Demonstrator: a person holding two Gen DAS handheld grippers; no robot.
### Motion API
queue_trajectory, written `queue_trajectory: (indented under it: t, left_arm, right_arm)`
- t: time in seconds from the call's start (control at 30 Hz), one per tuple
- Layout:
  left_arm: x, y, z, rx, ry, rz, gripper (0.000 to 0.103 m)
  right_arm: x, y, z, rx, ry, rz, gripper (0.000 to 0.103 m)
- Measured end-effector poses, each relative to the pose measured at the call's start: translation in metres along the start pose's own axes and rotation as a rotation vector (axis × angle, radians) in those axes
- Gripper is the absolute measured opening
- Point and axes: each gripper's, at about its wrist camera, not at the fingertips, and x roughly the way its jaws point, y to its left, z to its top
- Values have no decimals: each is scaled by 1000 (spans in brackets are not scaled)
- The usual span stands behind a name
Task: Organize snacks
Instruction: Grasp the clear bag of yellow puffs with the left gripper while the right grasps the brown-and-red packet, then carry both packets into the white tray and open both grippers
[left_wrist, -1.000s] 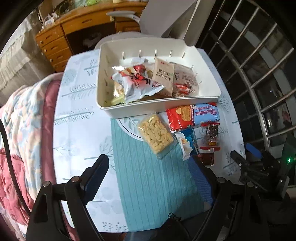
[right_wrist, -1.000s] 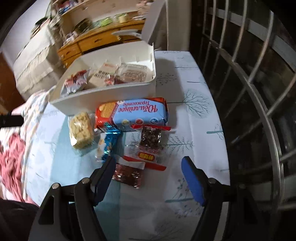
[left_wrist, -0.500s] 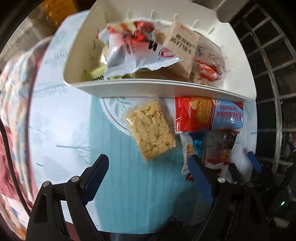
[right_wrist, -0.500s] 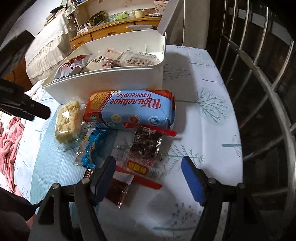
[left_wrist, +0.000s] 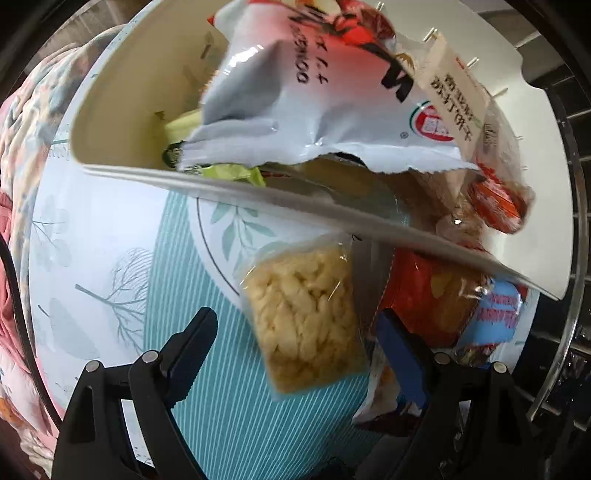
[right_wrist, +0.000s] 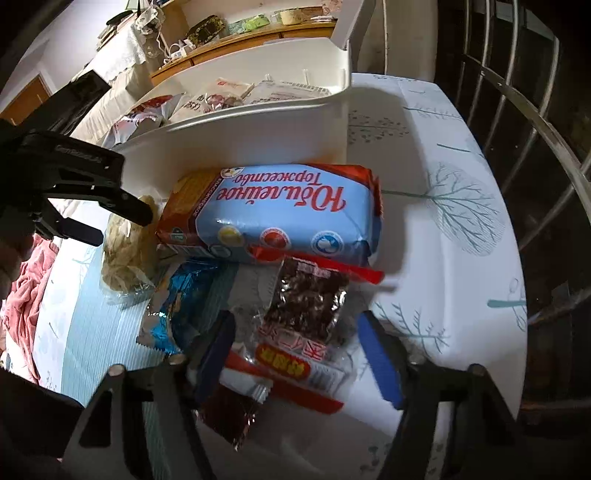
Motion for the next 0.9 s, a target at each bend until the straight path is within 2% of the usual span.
queue_trajectory:
  t: [0.13,0.2,0.37,0.5,0.73,0.9]
  left_arm:
    - [10,-1,0,-25,23,4,86]
    - [14,0,0,-52,37,14,82]
    - [26,11,-1,-133,70,-13,60]
    - [23,10,-5,-138,61,-12,58]
    - [-2,18,-7,-146,43,-28,58]
    - [-31,26,-18,-138,42,-56,58]
  right_arm:
    - [3,-1,3,3,5,-7,55]
    - [2,-3,2,4,6,-2,53]
    - [2,-4,3,-7,12,4,48]
    - [1,-1,8,-20,50,-18,47]
    - [-7,-13,17,70,103,-19,46]
    - [-29,-27,30,152,77,-22,46]
